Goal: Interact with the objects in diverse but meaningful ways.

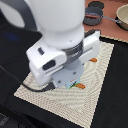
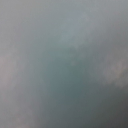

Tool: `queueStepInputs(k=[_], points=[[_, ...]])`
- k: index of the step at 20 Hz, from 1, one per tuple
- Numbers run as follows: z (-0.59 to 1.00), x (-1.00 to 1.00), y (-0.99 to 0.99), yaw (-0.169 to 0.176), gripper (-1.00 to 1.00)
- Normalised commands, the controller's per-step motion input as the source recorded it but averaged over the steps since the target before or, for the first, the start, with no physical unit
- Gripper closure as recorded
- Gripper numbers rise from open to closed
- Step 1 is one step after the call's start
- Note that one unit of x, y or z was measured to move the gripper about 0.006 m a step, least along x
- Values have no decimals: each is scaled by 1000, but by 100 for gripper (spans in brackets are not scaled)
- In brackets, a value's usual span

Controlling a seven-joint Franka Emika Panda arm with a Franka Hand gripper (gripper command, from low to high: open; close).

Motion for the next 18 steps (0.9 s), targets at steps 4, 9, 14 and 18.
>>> queueStepInputs(k=[4, 9, 14, 18], points=[[462, 291, 858, 25, 100], [308, 123, 964, 20, 100], [87, -32, 998, 20, 100], [-59, -330, 844, 34, 100]])
